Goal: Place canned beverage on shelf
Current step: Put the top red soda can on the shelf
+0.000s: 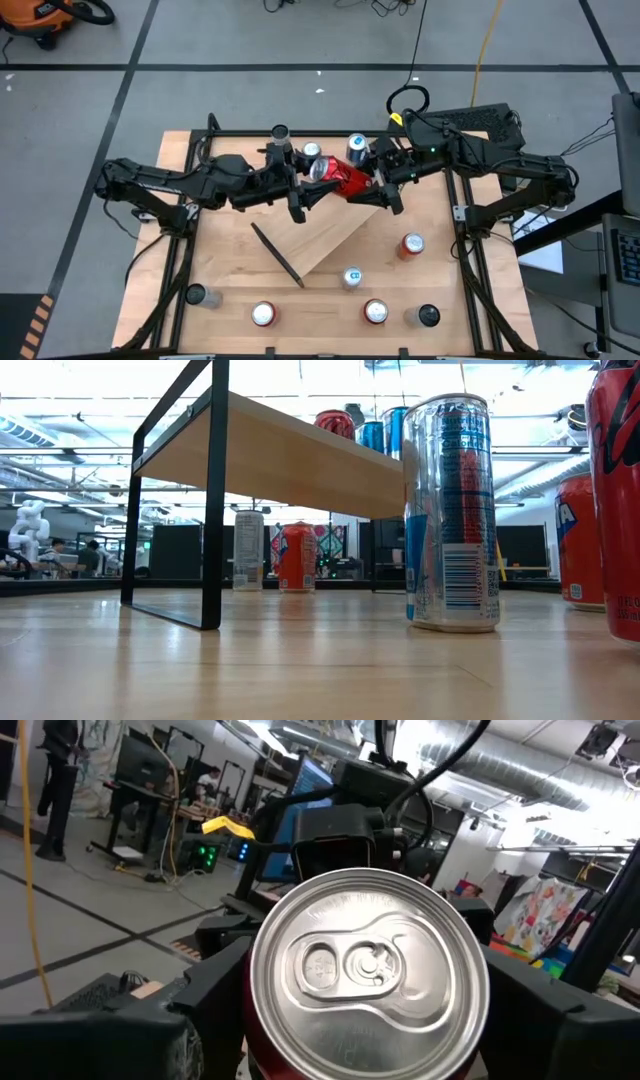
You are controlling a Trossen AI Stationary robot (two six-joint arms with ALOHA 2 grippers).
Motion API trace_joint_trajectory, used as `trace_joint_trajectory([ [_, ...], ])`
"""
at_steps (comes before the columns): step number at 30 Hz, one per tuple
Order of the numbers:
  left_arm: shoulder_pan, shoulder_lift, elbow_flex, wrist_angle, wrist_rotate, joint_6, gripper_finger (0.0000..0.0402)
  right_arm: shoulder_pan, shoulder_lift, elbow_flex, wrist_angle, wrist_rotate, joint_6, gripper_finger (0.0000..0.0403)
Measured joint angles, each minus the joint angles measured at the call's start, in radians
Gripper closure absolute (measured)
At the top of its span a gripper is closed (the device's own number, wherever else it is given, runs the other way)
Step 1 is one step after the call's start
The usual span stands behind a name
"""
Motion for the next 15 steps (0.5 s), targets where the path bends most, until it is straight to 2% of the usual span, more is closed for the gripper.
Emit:
trace_joint_trajectory([
  [4,0.001,-0.005,0.001,0.014,-0.005,-0.043,0.0114,0.008,-0.017,-0.003,-0.108,-0.034,-0.026,0.0085],
  [8,0.003,-0.012,0.007,0.031,-0.01,-0.09,0.0114,0.01,-0.023,-0.002,-0.223,-0.018,-0.075,0.0085],
  [15,0.002,-0.006,0.004,-0.007,-0.055,-0.098,0.0114,0.01,-0.042,-0.002,-0.303,-0.001,-0.15,0.0085],
])
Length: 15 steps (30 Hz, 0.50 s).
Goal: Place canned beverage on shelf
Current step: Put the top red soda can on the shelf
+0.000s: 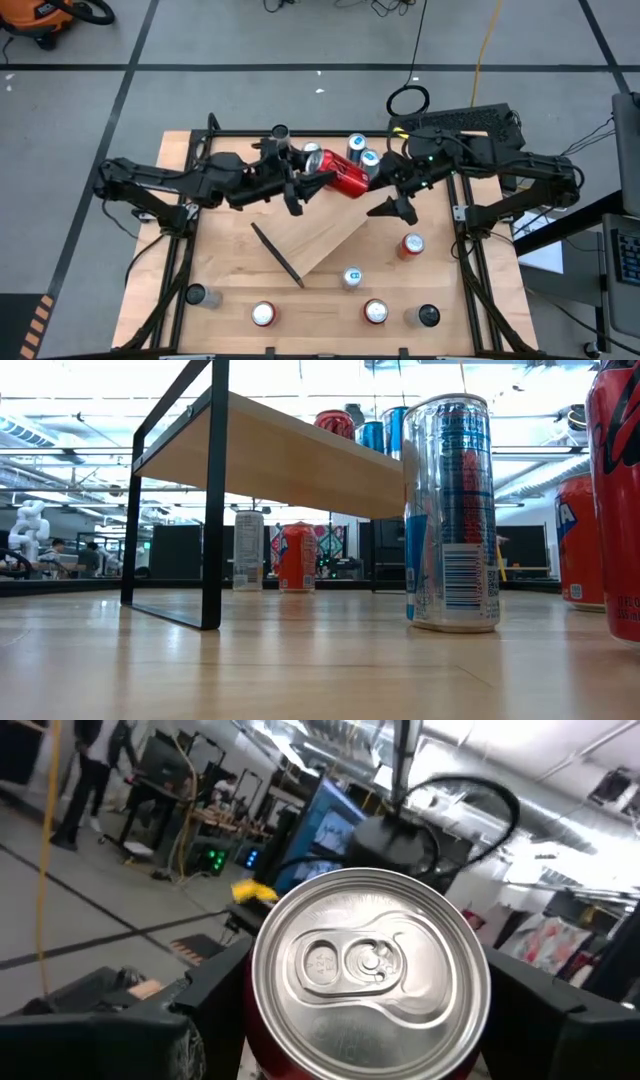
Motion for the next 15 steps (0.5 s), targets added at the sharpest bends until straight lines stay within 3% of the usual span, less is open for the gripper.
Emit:
trace_joint_trajectory([
  [9,-0.028,0.028,0.004,-0.078,-0.05,-0.053,0.0115,0.0,-0.101,0.0,-0.088,0.001,-0.016,0.0085],
  [15,-0.067,0.131,0.094,-0.115,-0.087,-0.023,0.0115,0.0,-0.205,0.0,-0.16,0.058,-0.038,0.0085],
])
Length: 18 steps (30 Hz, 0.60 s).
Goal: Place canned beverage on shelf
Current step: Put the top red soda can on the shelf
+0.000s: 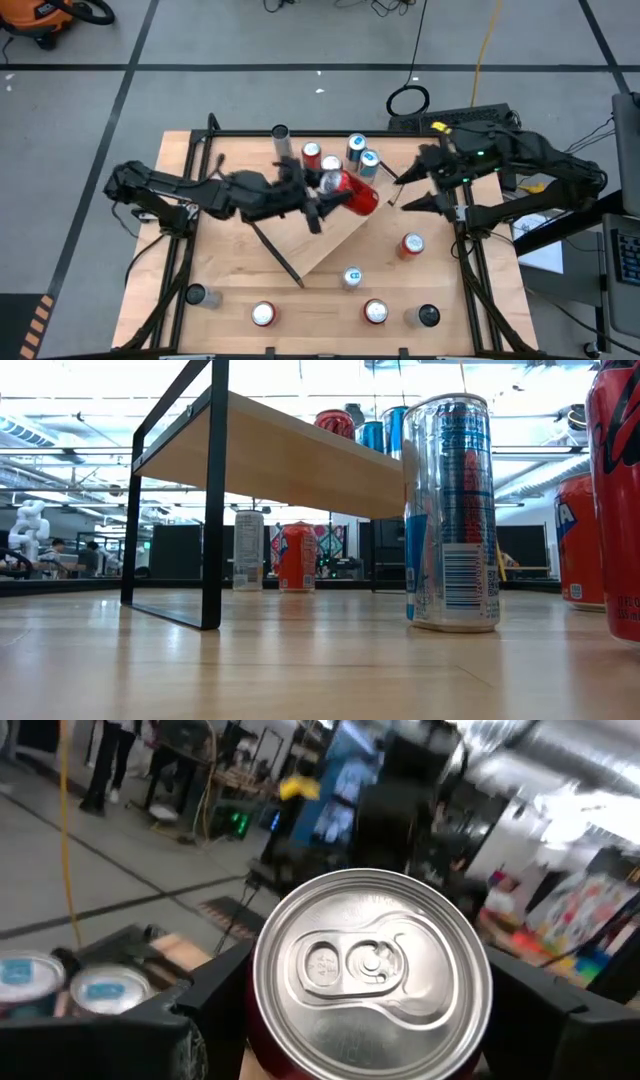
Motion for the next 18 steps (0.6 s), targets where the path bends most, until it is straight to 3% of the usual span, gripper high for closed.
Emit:
trace_joint_trajectory([
  [7,-0.004,0.126,0.133,-0.215,-0.117,-0.004,0.0115,0.0,-0.088,0.001,-0.033,0.097,-0.023,0.0085],
  [18,0.034,0.179,0.169,-0.453,-0.121,-0.001,0.0106,-0.001,-0.12,0.001,-0.066,0.129,-0.023,0.0085],
])
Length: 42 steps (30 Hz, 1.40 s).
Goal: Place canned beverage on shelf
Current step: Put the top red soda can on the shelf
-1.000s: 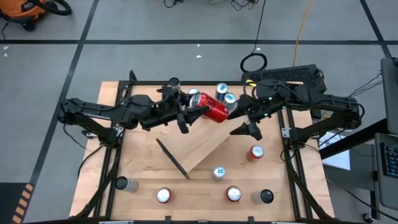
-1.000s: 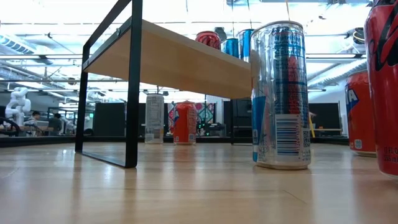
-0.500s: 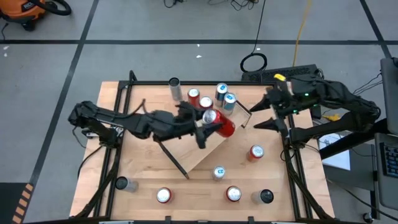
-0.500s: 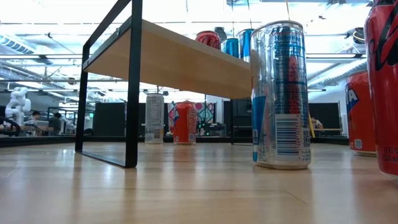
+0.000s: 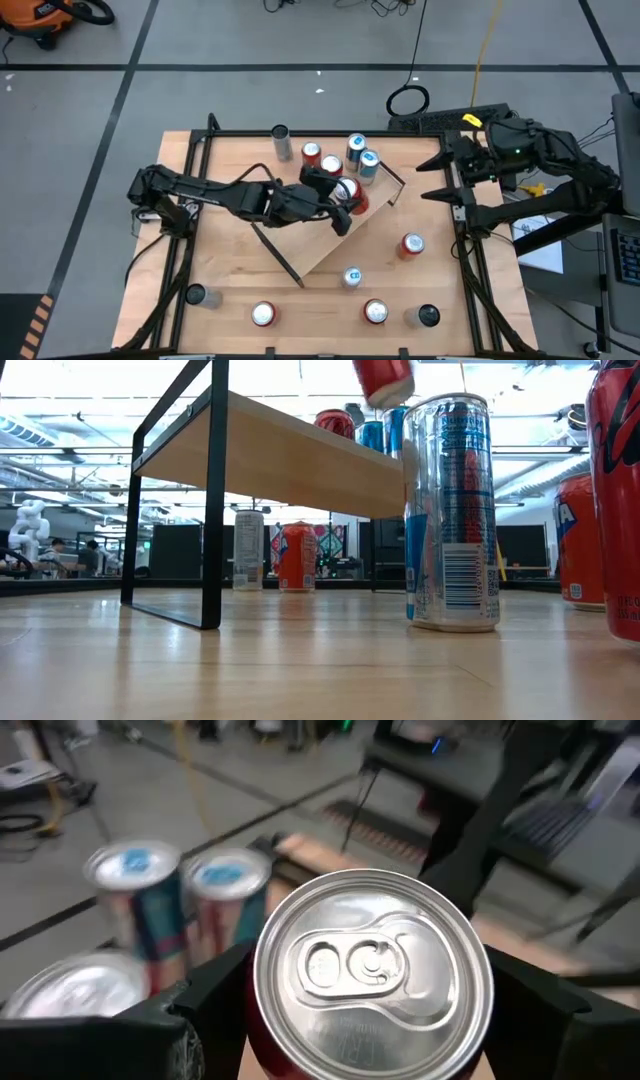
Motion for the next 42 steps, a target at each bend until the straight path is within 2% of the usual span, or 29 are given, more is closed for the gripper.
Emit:
trace_joint_trajectory([
  [2,0.013,0.0,0.0,-0.049,0.021,0.018,0.0106,0.0,0.0,0.0,-0.007,0.0,0.0,0.0085],
  [7,0.048,0.007,0.0,-0.056,0.147,0.108,0.0104,0.0,0.001,0.0,-0.018,0.0,0.0,0.0085],
  [11,0.076,0.017,-0.001,-0.073,0.177,0.131,0.0104,0.0,0.001,0.0,-0.018,0.0,0.0,0.0085],
  [16,0.103,0.036,-0.001,-0.106,0.179,0.121,0.0103,0.0,0.001,0.0,-0.02,0.0,0.0,0.0085],
  [30,0.134,0.047,-0.002,-0.09,0.158,-0.255,0.0103,0.0,0.001,0.0,-0.035,0.0,0.004,0.0085],
  [35,0.134,0.047,-0.002,-0.092,0.157,-0.252,0.0103,0.0,0.001,0.0,-0.035,0.0,0.001,0.0085],
  [42,0.128,0.052,-0.002,-0.096,0.144,-0.15,0.0103,0.0,0.001,0.0,-0.035,0.0,0.001,0.0085],
])
